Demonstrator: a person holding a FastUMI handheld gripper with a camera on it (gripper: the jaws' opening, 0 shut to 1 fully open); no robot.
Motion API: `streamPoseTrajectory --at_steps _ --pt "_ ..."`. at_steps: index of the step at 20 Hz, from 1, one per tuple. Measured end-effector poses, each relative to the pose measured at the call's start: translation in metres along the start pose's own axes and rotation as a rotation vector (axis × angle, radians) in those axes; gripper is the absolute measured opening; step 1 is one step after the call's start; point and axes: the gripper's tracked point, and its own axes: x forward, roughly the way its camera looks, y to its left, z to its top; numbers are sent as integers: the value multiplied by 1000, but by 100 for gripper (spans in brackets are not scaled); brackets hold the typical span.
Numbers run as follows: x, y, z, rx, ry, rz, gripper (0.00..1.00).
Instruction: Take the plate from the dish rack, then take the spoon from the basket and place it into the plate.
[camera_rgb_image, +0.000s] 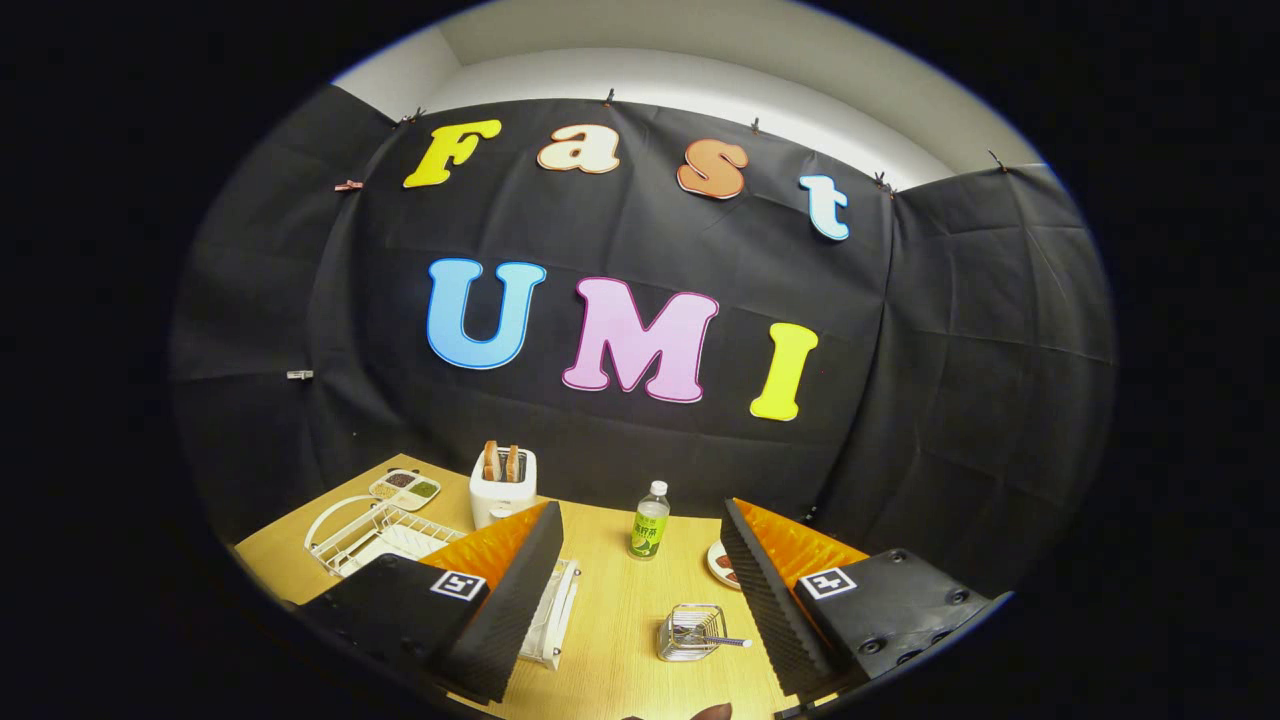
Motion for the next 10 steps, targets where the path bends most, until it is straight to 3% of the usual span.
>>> streamPoseTrajectory --at_steps 10 --pt "19 21 -33 84 116 51 97"
